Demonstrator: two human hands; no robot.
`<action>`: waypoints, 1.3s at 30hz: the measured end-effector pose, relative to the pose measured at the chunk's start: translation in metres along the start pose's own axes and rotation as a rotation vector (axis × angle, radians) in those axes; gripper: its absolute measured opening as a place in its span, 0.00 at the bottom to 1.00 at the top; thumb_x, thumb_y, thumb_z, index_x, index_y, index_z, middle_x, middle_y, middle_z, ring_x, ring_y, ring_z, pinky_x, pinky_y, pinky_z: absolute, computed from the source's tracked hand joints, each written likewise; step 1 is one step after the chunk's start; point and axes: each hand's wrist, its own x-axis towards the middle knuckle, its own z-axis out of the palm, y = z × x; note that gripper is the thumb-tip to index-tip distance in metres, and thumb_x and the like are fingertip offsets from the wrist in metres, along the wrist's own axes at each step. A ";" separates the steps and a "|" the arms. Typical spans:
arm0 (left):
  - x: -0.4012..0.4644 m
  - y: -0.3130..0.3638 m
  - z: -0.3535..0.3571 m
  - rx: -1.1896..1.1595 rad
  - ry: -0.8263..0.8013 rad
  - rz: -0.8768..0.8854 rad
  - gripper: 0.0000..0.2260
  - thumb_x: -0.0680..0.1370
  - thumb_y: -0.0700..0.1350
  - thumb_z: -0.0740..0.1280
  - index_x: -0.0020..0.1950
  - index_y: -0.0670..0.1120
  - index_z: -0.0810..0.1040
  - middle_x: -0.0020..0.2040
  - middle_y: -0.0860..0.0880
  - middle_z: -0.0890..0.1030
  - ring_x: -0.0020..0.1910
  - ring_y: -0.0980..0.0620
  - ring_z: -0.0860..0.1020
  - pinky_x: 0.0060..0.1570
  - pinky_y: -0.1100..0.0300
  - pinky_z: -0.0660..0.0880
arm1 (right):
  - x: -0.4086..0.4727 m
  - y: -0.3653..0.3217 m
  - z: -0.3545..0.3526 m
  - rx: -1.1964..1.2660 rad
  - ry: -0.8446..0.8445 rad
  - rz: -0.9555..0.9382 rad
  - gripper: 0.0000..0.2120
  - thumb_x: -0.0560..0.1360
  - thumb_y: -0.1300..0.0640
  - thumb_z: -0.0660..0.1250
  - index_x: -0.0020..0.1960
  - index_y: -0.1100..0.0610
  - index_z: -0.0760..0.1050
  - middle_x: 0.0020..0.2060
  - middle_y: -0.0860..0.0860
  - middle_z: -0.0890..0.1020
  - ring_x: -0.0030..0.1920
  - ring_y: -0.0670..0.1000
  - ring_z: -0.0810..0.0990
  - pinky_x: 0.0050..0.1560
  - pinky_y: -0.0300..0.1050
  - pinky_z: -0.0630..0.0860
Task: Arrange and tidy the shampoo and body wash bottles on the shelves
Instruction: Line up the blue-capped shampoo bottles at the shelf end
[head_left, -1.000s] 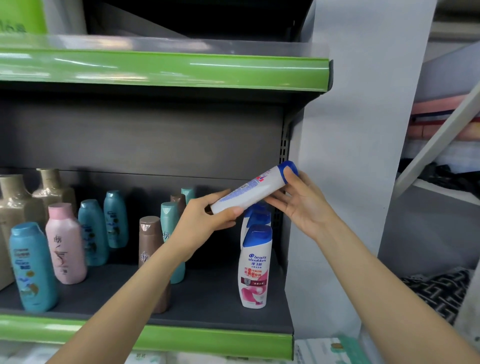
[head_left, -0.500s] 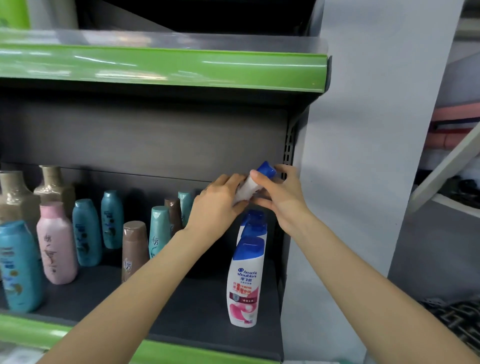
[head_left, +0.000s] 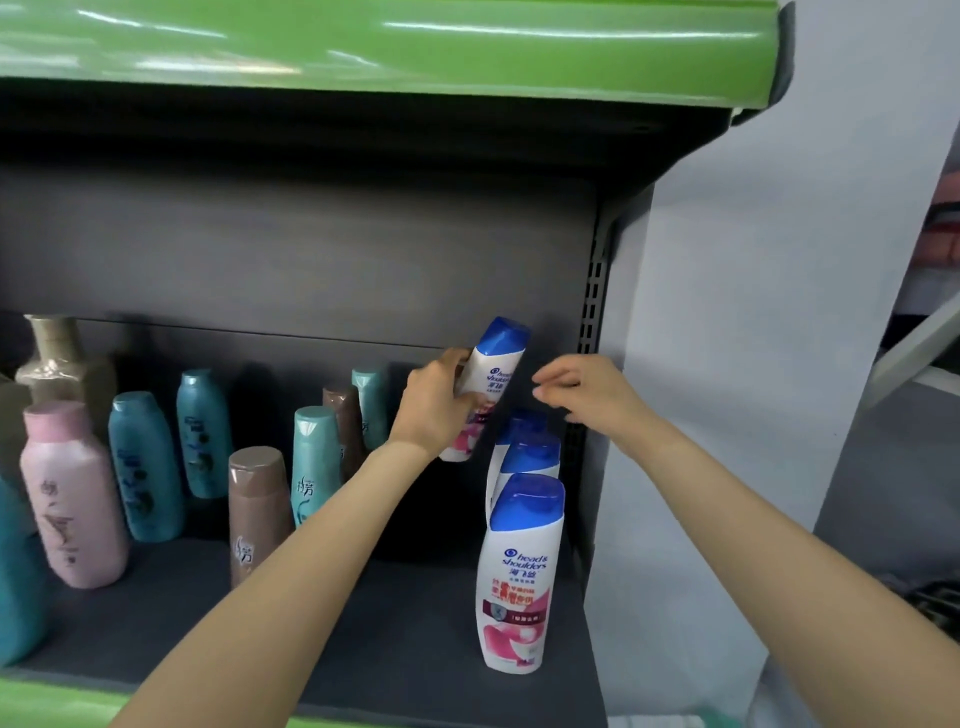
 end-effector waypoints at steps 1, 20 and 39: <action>0.000 -0.005 0.004 -0.010 -0.026 -0.013 0.20 0.71 0.38 0.71 0.63 0.43 0.74 0.56 0.44 0.81 0.55 0.45 0.78 0.50 0.63 0.69 | 0.001 0.002 0.000 0.007 -0.033 0.034 0.11 0.73 0.60 0.71 0.55 0.59 0.79 0.50 0.54 0.83 0.48 0.48 0.80 0.49 0.40 0.76; -0.022 -0.056 0.048 -0.415 -0.306 -0.087 0.40 0.71 0.28 0.67 0.73 0.52 0.50 0.53 0.53 0.76 0.52 0.55 0.78 0.53 0.64 0.76 | 0.001 0.011 0.007 0.010 -0.127 0.051 0.08 0.72 0.62 0.72 0.51 0.61 0.80 0.44 0.55 0.83 0.43 0.48 0.81 0.43 0.39 0.79; 0.023 -0.023 0.022 -0.235 -0.311 -0.140 0.15 0.76 0.39 0.67 0.63 0.42 0.75 0.59 0.43 0.77 0.55 0.51 0.75 0.46 0.54 0.79 | -0.001 0.014 0.010 0.063 -0.123 0.050 0.11 0.73 0.63 0.71 0.55 0.62 0.79 0.44 0.53 0.82 0.42 0.45 0.80 0.39 0.33 0.79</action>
